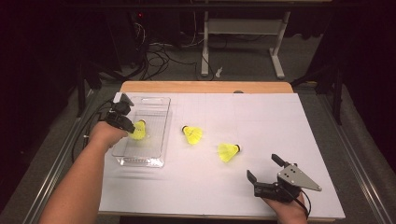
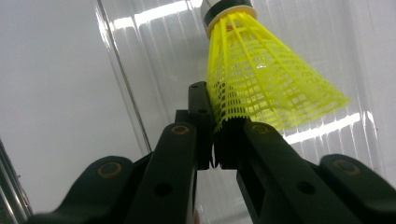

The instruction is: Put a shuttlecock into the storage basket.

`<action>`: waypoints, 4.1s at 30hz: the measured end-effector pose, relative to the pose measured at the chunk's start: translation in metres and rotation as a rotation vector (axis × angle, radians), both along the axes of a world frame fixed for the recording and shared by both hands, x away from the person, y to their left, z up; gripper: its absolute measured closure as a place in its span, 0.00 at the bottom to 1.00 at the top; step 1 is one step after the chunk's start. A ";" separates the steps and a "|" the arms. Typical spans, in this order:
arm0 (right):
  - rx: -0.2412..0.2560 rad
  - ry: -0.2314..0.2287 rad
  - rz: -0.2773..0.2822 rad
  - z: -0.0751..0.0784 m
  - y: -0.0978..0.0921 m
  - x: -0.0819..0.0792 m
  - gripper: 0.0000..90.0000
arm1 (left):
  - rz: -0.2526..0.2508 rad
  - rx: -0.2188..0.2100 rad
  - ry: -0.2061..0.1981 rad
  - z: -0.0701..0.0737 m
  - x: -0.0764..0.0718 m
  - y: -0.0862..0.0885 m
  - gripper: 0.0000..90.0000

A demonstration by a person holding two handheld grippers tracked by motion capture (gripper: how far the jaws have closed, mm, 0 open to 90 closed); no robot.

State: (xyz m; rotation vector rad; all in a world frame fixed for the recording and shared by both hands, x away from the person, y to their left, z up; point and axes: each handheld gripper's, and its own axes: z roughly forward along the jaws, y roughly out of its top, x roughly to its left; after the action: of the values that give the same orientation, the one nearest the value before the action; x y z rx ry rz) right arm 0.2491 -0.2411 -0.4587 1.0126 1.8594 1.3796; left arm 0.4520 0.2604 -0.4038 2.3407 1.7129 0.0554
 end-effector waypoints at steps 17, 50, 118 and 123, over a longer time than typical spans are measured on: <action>-0.005 -0.002 0.007 0.000 0.002 0.000 0.00 | -0.087 -0.042 0.013 0.017 -0.014 -0.004 0.52; -0.012 -0.011 0.001 0.002 0.004 -0.001 0.00 | -0.188 -0.051 0.099 0.030 -0.052 -0.030 0.25; -0.023 0.003 -0.001 -0.001 0.004 0.000 0.00 | -0.312 -0.083 0.069 0.058 -0.074 -0.076 0.01; -0.024 0.005 0.002 -0.001 0.005 0.001 0.00 | -0.324 -0.070 0.073 0.058 -0.075 -0.084 0.01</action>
State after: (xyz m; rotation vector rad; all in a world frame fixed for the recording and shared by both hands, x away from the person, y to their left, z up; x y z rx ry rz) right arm 0.2496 -0.2366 -0.4601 1.0039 1.8770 1.3532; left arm 0.3769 0.1766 -0.3461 2.5616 1.3189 -0.1462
